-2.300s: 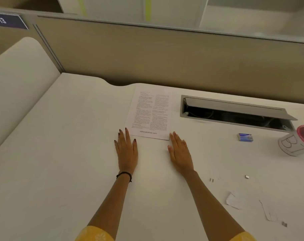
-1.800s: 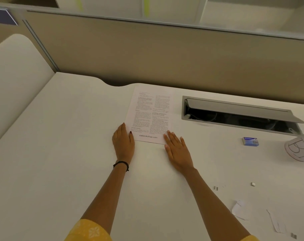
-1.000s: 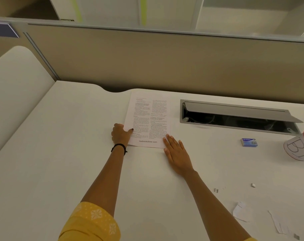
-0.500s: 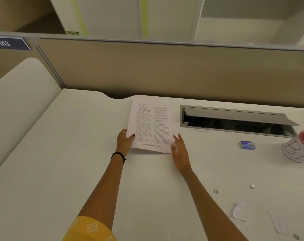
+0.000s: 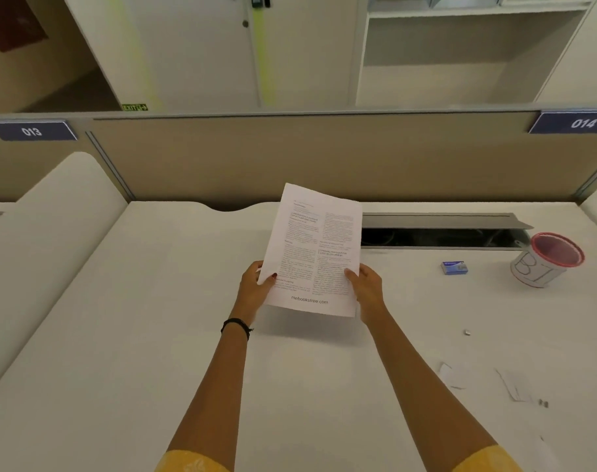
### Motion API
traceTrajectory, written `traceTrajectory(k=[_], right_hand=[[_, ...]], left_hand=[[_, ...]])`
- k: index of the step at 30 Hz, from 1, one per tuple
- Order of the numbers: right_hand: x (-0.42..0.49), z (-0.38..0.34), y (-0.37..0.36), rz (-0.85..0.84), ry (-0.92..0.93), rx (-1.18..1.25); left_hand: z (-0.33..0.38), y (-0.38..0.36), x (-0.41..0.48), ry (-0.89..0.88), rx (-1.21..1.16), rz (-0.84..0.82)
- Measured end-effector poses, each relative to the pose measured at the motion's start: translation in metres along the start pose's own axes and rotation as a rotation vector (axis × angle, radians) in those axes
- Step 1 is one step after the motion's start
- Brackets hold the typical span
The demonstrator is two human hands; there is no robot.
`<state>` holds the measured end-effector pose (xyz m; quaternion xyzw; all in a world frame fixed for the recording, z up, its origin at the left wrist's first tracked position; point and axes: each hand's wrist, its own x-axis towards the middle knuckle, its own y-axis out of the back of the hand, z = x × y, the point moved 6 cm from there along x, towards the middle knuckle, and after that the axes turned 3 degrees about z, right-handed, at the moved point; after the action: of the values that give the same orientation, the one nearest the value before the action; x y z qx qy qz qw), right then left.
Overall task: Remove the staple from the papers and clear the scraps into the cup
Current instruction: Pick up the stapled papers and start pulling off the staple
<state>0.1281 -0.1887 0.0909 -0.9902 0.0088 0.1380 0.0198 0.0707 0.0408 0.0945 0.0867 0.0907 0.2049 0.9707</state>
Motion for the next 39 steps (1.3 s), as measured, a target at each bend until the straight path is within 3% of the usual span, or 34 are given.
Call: traceTrajectory(k=[8,22,32,39], right_hand=[[-0.057,-0.022,0.038,-0.082,0.161,0.031],[-0.141,-0.013,0.073,-0.156,0.235,-0.071],[-0.174,-0.023,0.087,-0.145,0.232,-0.059],[-0.189,-0.047,0.089,-0.127,0.344,0.033]], left_hand=[[0.01,-0.003,-0.059,0.005,-0.034,-0.233],[0.042,-0.021,-0.145,-0.091,-0.269,-0.09],[0.063,-0.025,-0.187,-0.175,-0.248,-0.028],[0.107,-0.023,-0.214,-0.396,-0.206,0.061]])
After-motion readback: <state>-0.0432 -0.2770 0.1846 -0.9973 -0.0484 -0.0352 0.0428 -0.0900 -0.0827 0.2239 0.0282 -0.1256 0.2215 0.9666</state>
